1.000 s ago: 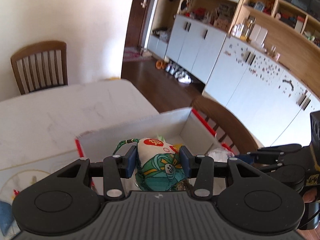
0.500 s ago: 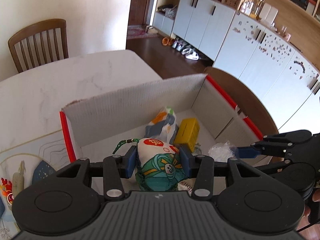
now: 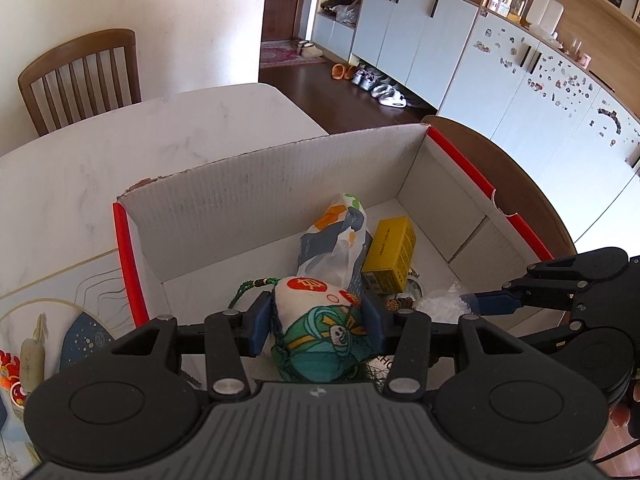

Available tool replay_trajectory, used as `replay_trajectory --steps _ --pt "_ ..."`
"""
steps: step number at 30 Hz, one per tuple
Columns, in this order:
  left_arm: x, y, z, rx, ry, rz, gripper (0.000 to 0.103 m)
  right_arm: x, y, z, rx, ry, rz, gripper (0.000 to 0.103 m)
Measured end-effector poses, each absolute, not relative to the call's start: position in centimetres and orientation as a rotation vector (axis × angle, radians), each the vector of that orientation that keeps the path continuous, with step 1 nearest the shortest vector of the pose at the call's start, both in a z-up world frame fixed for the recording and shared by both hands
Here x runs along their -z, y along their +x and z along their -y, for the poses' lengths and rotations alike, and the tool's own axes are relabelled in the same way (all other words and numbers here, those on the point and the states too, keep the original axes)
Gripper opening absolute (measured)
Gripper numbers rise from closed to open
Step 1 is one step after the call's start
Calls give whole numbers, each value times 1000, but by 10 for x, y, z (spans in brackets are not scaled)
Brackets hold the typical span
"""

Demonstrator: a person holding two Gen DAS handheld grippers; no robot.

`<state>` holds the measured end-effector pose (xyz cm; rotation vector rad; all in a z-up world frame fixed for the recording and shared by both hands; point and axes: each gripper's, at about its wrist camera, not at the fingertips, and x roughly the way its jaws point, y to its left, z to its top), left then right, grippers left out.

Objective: Organize objects
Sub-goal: 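Open both tools to release the ornament and plastic bag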

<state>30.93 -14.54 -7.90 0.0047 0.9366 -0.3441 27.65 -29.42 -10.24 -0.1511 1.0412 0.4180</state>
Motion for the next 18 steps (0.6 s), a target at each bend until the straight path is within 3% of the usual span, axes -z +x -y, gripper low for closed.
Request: replay_trajectory --steps 4,8,18 --pt "78 306 146 346 6 -931 57 101 276 297 -420 -144 -1035 42" --pt "77 303 144 344 7 -926 64 95 274 300 -418 -132 -1015 55" --pt "61 286 138 347 3 -877 69 77 264 304 -413 -96 -980 58"
